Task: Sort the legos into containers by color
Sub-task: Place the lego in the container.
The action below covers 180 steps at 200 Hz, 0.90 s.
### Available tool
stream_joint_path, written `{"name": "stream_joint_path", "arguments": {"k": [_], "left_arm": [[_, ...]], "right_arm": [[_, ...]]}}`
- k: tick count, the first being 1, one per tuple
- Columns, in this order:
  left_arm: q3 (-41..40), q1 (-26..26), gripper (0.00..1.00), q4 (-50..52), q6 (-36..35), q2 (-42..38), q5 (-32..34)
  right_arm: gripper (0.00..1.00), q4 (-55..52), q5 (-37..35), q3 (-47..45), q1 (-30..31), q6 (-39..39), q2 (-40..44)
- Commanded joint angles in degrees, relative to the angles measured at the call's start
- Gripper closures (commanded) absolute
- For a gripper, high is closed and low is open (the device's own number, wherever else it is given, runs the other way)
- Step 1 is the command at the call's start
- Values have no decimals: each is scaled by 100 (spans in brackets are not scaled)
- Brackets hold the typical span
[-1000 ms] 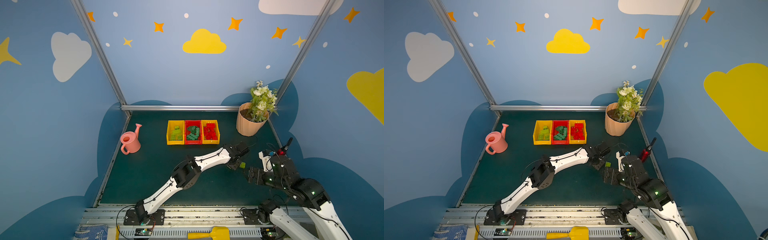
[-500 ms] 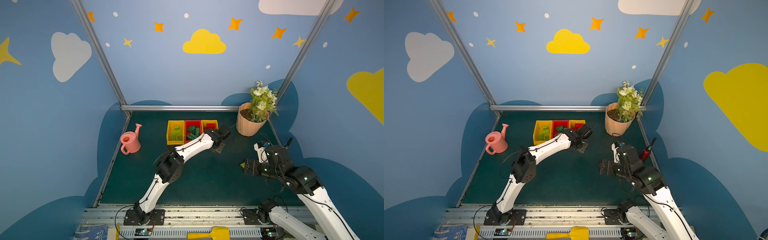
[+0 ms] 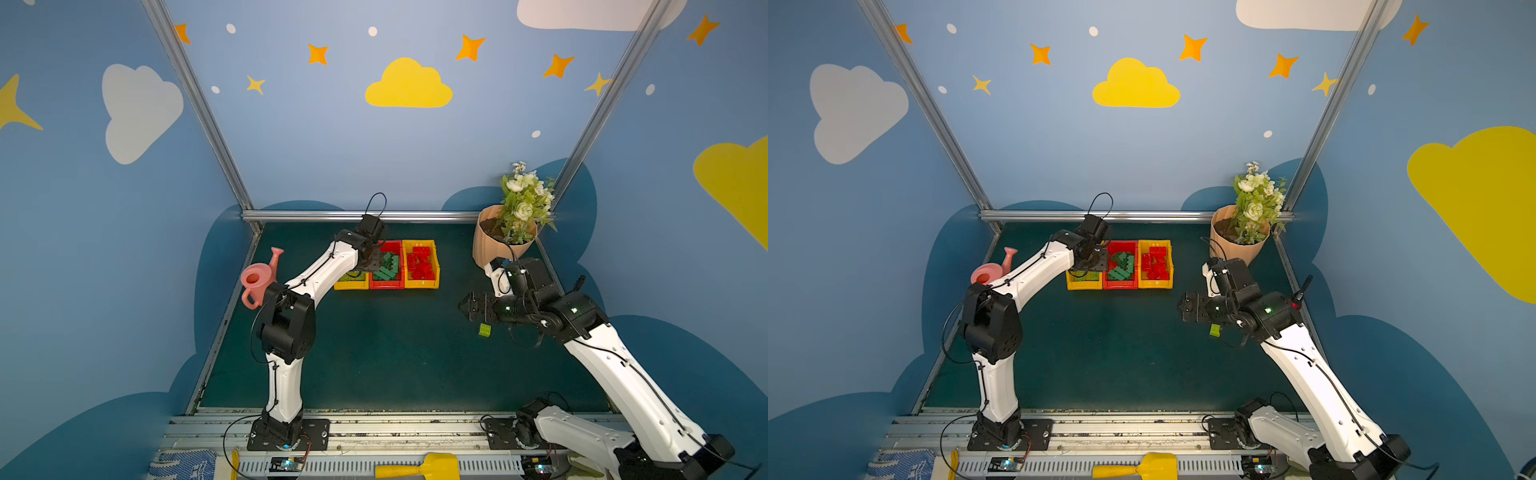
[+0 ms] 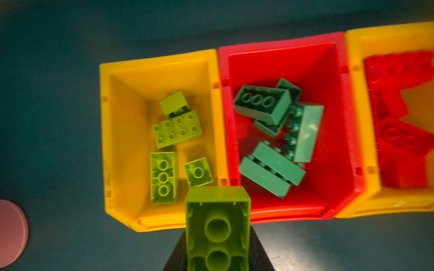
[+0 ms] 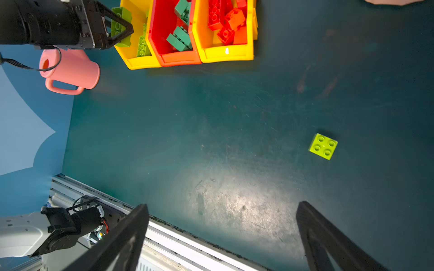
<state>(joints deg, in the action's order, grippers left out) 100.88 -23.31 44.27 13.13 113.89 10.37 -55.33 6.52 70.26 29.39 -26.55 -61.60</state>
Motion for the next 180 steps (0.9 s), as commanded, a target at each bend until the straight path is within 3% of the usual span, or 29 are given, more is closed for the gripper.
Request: {"name": "stream_joint_path", "arguments": {"k": [1,116,128,154,180], "left_arm": [[15,262,73,-143,168,42,-182],[784,882,68,-217,95,1168,-514],[855,881,61,-207,81,1237,-542],[989,882,34,-200,95,1345,-645],[1086,872,27,-125,96,1327,-681]], "right_arm": [[3,42,86,259,-19,123,-201],[3,-33,-81,402,-28,-15,-572],[3,-30,-90,393,-29,-26,-603],[3,4,-142,350,-34,-35,-676],[3,31,-302,279,-60,-62,-745]]}}
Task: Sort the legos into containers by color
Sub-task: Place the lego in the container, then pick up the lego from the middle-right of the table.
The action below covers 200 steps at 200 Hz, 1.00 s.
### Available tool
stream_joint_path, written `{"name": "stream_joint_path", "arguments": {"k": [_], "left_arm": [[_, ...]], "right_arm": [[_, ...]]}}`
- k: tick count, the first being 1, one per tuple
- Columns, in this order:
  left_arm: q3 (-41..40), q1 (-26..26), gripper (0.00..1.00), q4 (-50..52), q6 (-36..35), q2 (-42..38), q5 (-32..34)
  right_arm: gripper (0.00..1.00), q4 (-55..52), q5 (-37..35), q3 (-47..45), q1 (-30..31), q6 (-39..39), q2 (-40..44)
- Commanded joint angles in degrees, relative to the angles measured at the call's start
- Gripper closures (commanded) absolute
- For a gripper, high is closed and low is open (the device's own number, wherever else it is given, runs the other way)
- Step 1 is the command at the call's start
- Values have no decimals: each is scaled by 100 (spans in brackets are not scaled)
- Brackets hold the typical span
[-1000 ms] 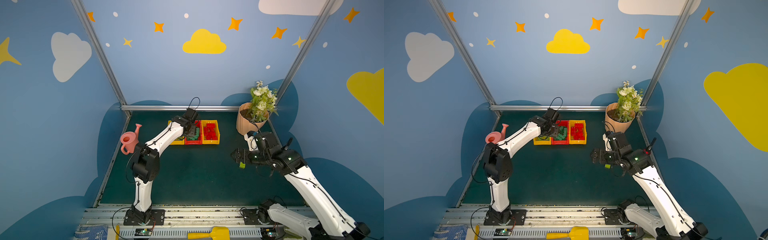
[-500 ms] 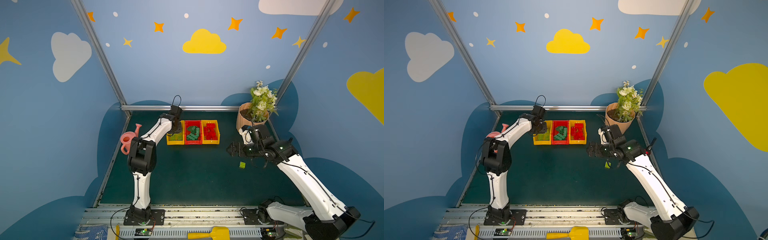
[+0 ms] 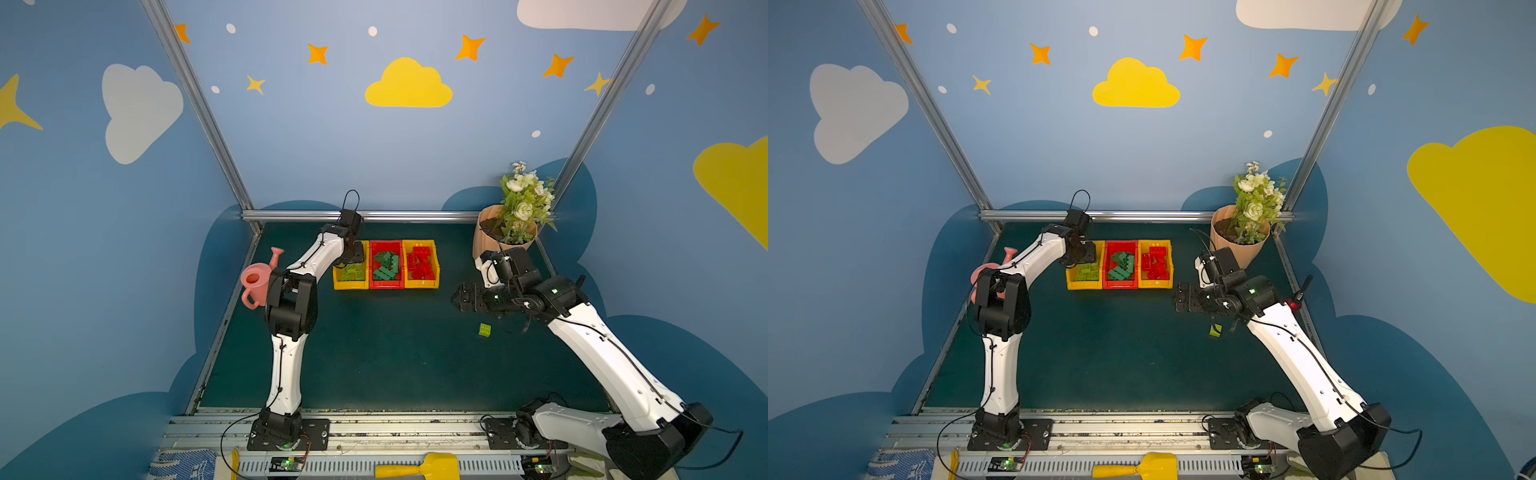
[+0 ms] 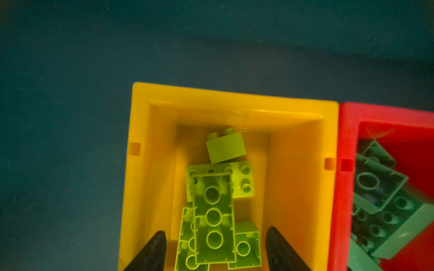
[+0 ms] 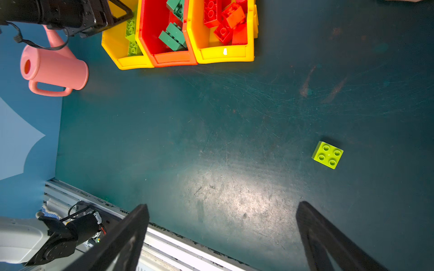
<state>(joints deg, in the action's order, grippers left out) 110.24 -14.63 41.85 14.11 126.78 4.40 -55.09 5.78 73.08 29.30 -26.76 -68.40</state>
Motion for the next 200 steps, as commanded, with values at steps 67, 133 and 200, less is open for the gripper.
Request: {"name": "stream_joint_path", "arguments": {"k": [67,133,200], "left_arm": [[-983,-436,0,-473,201,-1375,128],[-3272,-1579,0,-1633,868,-2890,-1],[-4697,-2388,0,-2361,917,-3895,306]], "right_arm": [[3,-5,-1001,-548,-584,-429,-575],[9,364,-1183,-1173,-1050,-534,-1165],[24,846,-1099,-1630,-1383,-516,-1597]]}}
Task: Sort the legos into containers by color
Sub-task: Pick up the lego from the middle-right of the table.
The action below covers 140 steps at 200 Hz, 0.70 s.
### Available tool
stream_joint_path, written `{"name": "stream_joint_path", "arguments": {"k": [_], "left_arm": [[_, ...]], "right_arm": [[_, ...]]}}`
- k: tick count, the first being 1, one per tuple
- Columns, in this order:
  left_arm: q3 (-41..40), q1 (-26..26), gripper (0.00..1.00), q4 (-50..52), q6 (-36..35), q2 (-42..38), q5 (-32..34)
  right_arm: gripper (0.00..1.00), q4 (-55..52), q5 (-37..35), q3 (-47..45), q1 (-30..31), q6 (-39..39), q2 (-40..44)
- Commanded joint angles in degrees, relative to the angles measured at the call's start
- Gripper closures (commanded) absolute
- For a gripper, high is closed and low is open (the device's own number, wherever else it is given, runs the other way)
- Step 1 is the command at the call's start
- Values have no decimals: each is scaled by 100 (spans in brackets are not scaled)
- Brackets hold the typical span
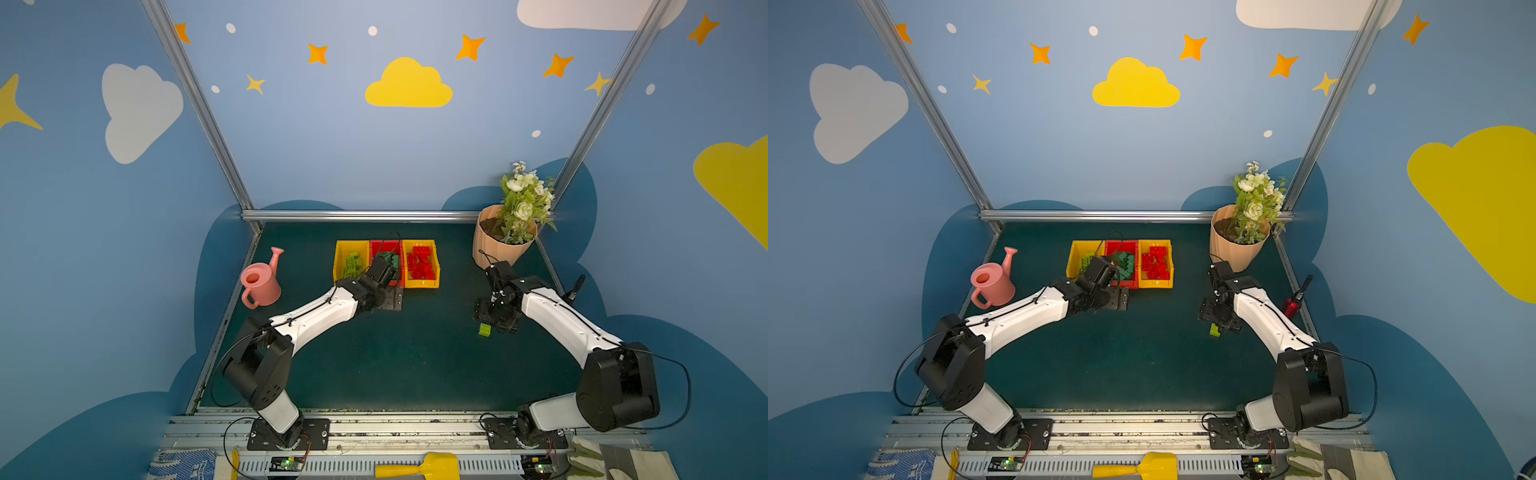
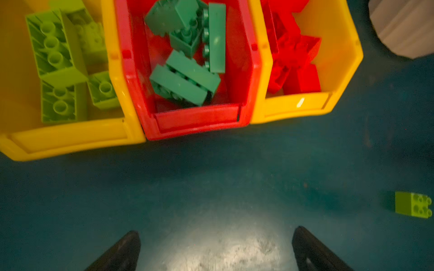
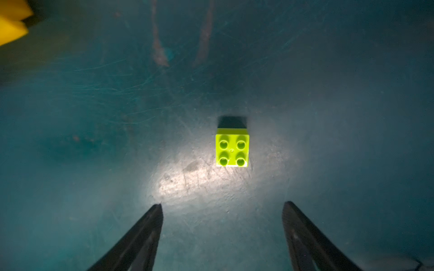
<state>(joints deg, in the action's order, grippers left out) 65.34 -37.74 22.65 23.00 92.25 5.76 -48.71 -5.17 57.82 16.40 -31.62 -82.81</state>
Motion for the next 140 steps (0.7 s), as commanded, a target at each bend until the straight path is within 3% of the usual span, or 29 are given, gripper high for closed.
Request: {"name": "stream_joint_path", "arguments": {"k": [1,38,87,140], "left_arm": [[-220,-86,0,-453,23,-456,171],[-729,-183,0,-803,-3,-963,57],[-1015,-263,0,-926,15,-1261,87],[-981,-247,0,-878,-46,-1232,158]], "right_arm": [[24,210,2,-104,-98,-30,-166],[29,458,49,-241,-181,23,-391],[46,738,77,-372,-257,111,-810],[49,840,78,-342,-325,238,-1042]]}}
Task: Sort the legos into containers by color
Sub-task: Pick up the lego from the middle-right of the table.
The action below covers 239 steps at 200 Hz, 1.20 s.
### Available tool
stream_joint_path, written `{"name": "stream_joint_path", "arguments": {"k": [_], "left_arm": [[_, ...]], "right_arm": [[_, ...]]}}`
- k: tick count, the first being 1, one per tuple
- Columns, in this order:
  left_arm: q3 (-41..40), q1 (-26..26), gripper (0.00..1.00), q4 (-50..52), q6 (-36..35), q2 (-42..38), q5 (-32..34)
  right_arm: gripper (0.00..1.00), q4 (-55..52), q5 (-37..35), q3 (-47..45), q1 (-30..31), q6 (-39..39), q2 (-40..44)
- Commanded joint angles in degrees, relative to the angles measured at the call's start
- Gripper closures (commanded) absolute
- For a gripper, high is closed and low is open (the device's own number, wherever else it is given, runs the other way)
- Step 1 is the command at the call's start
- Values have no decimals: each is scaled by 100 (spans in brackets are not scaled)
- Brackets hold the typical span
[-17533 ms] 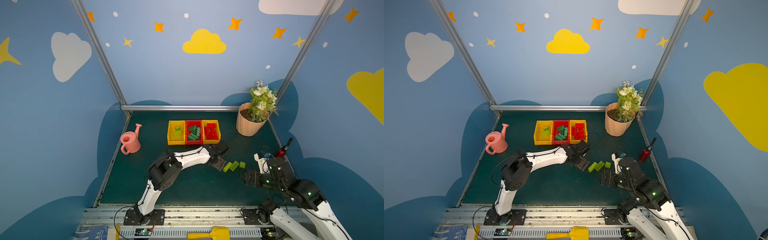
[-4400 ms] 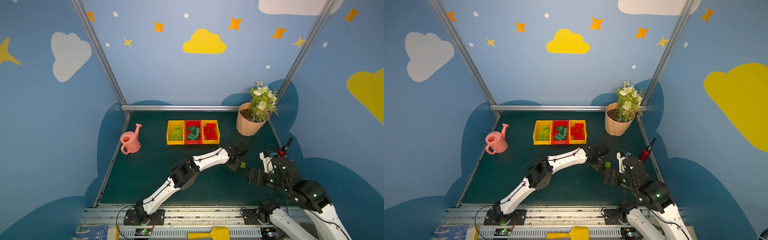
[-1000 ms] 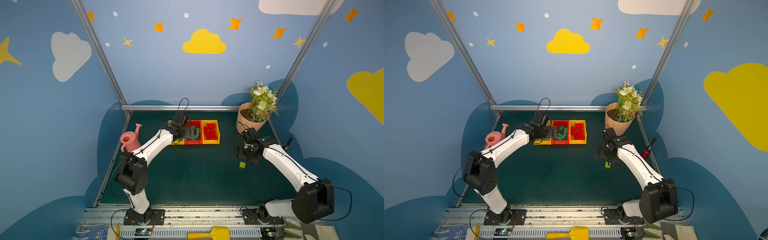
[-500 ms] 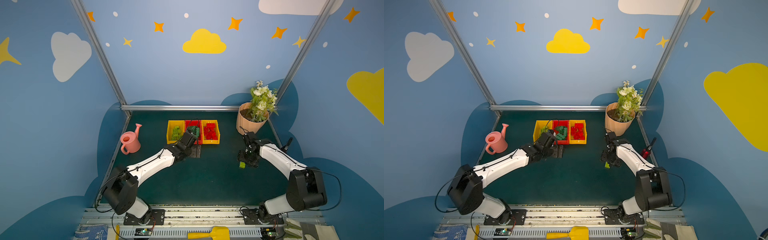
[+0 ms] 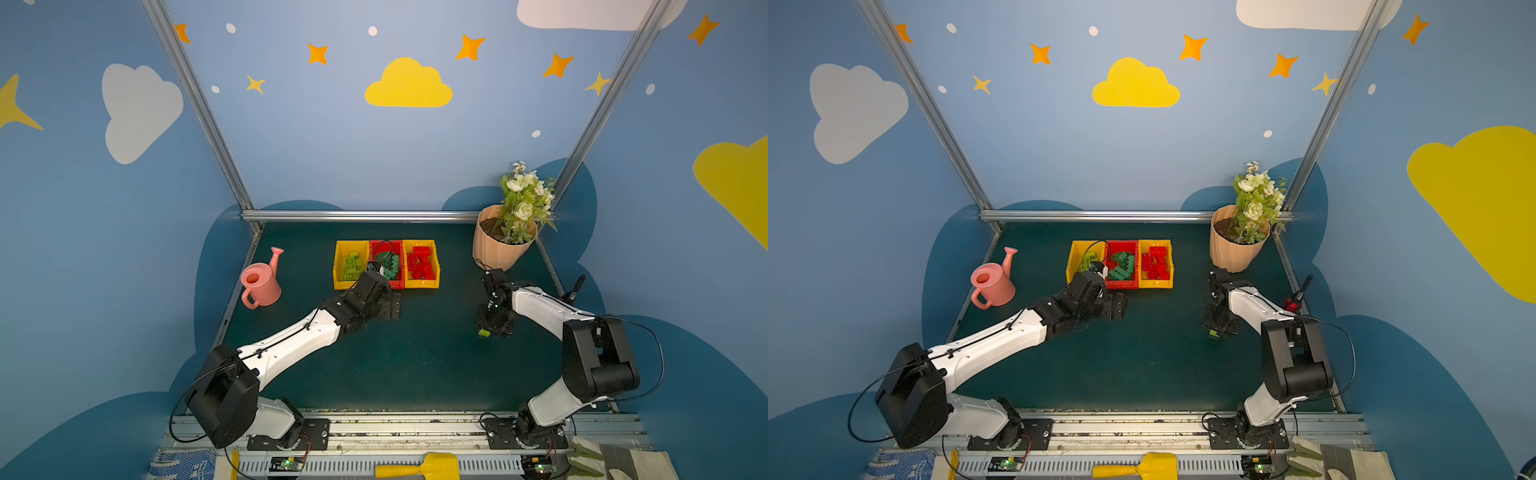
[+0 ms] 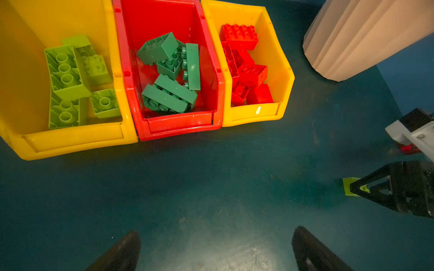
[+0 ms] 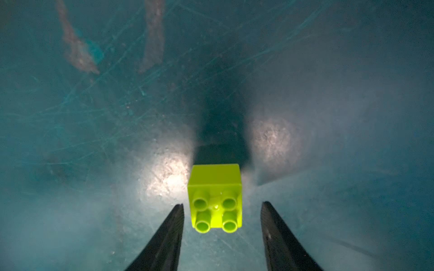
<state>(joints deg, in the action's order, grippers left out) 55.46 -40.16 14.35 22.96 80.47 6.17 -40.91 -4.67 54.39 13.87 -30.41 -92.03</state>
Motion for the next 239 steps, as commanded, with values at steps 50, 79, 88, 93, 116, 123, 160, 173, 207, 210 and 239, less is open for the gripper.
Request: {"name": "stream_joint_path", "arguments": {"k": [50,79,88,93,116,123,160,173,207,210,239], "left_arm": [[44,-9,0,49,-24,21,312],[61,-7,0,115,-68,-3,446],[70,-9,0,126,-76,-5,455],[70,-9,0,129,-73,-13,455],[35,-9,0,146,-34,-55,496],[5,-9,0,145,-12,-86,523],[-357,8,0,182,317,-362,998],[-517,21,0,208,406,-531,1136],[-1001,146,0,367,751,-1146,1495],[-1055,167,0,371,797,-1213,1537],[-1648,445,0,430,1451,-1809,1734]], "right_arm": [[60,88,121,97,-113,229,-336],[68,123,215,98,-117,254,-449],[69,116,253,107,-100,271,-465],[71,104,275,115,-99,272,-465],[73,-94,230,281,84,320,-414],[73,-177,179,369,195,329,-387],[73,-631,155,1310,1142,299,-573],[73,-690,269,1734,1493,299,-740],[72,-736,650,2956,2199,397,-1256],[72,-733,691,3067,2252,426,-1309],[71,-519,1011,4046,2707,703,-1783]]}}
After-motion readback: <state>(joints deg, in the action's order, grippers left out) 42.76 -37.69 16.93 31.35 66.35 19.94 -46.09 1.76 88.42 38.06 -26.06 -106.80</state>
